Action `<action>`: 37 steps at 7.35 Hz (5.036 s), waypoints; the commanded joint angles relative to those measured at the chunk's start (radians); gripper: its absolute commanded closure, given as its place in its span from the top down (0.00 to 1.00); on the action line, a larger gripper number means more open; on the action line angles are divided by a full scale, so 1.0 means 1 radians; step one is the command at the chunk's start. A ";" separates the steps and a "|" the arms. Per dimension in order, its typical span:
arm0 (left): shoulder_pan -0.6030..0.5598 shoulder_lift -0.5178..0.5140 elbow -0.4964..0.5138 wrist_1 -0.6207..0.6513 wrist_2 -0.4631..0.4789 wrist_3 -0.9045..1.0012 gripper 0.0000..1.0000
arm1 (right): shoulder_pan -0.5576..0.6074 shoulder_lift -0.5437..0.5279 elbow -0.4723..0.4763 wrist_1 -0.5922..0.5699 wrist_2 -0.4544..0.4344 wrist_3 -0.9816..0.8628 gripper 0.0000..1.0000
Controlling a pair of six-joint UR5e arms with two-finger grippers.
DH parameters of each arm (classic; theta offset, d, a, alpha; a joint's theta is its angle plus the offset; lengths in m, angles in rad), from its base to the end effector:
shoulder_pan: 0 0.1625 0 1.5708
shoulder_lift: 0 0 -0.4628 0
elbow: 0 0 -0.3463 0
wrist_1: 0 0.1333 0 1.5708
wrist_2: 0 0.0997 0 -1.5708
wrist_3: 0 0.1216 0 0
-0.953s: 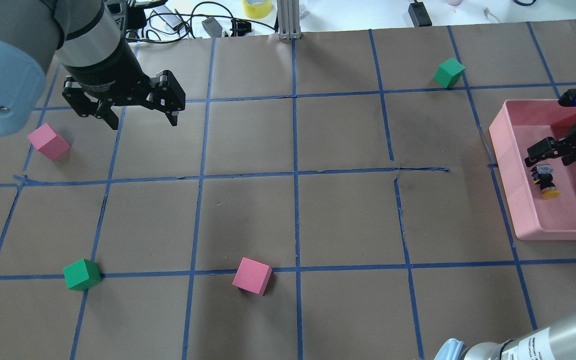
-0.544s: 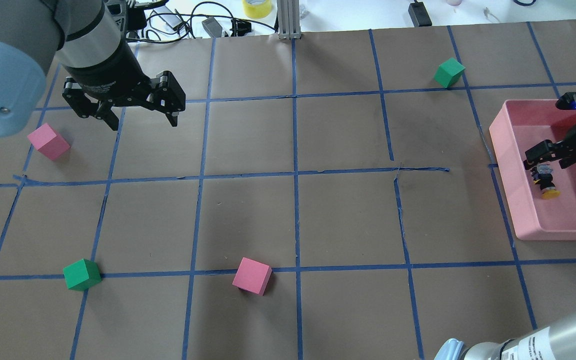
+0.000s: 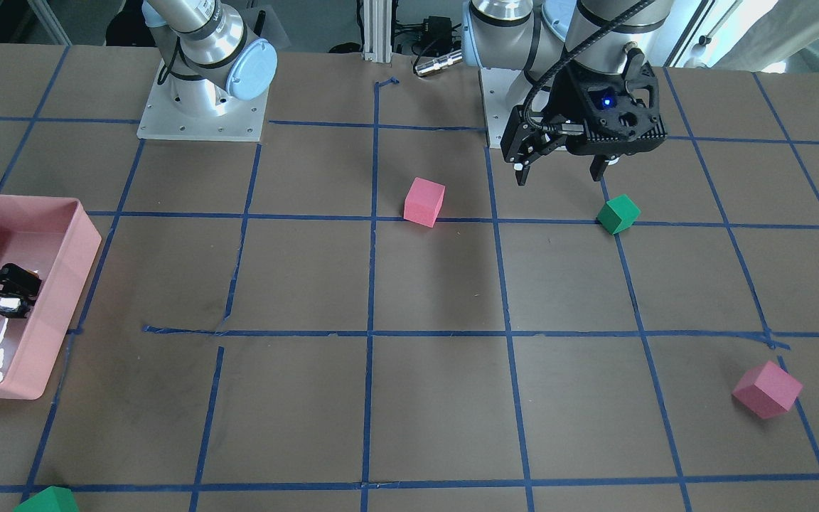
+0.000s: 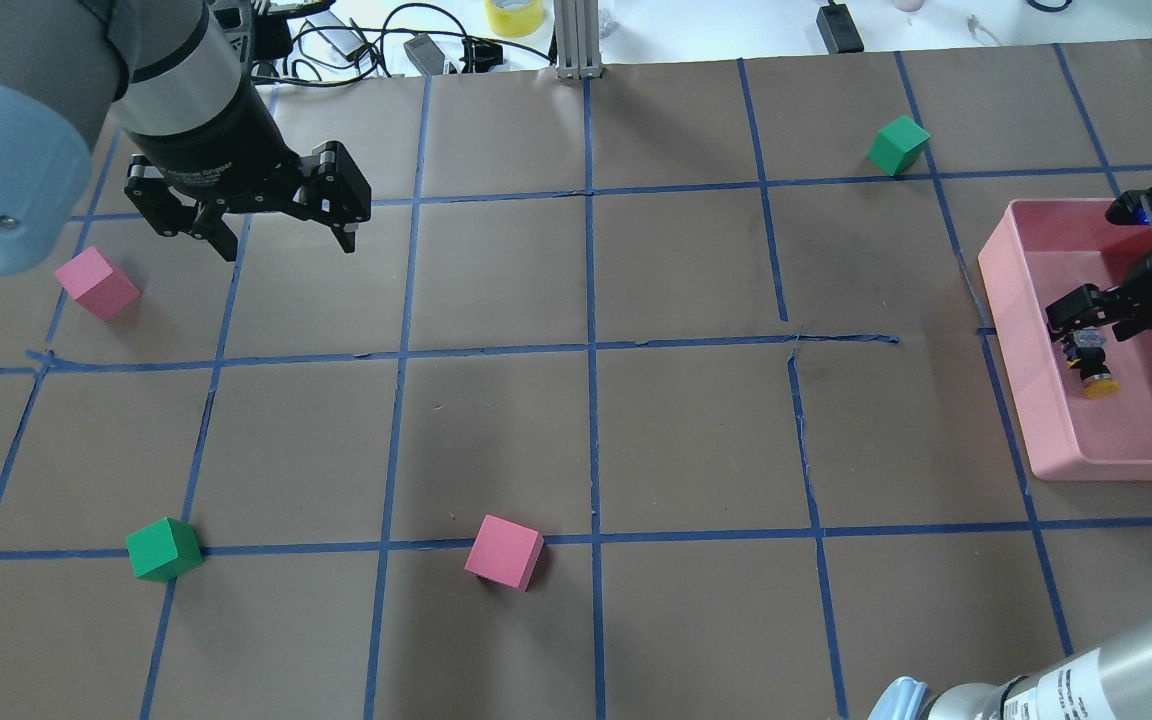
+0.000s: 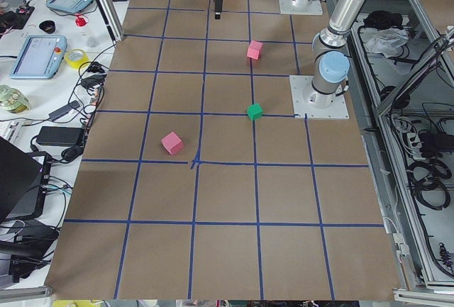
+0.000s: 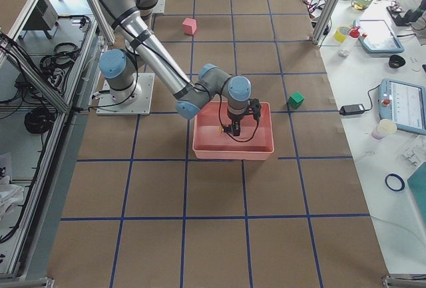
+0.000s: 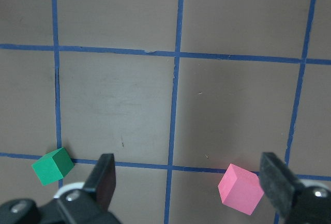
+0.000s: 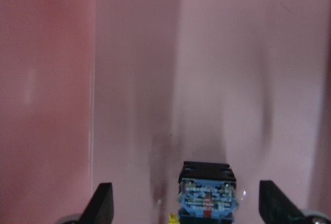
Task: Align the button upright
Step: 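Close the right gripper on the black switch body, then lift the switch out of the bin and carry it to the table center, then lower the switch onto the table and open the right gripper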
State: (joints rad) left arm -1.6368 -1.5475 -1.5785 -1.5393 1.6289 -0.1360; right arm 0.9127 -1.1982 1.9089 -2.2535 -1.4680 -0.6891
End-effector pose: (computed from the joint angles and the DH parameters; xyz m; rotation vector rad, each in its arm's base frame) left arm -0.1550 -0.4315 0.5140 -0.1102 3.0855 -0.0814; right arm -0.2071 -0.5063 0.2439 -0.0450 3.0428 -0.0644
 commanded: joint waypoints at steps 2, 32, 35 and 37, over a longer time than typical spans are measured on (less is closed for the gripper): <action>0.000 0.000 0.000 0.005 0.002 -0.002 1.00 | 0.000 0.009 0.002 -0.005 0.002 0.002 0.82; 0.005 -0.014 0.000 0.010 -0.004 -0.001 1.00 | 0.992 0.077 -0.269 0.068 0.020 1.146 0.00; 0.005 -0.019 -0.002 0.013 -0.006 -0.004 1.00 | 1.022 0.150 -0.229 -0.086 -0.015 1.163 0.00; 0.005 -0.023 -0.002 0.040 -0.004 -0.002 1.00 | 1.022 0.155 -0.203 -0.113 -0.015 1.166 0.00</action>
State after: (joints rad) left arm -1.6322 -1.5676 -1.5800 -1.5185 1.6233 -0.1392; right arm 1.9325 -1.0486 1.6882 -2.3427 -1.4813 0.4753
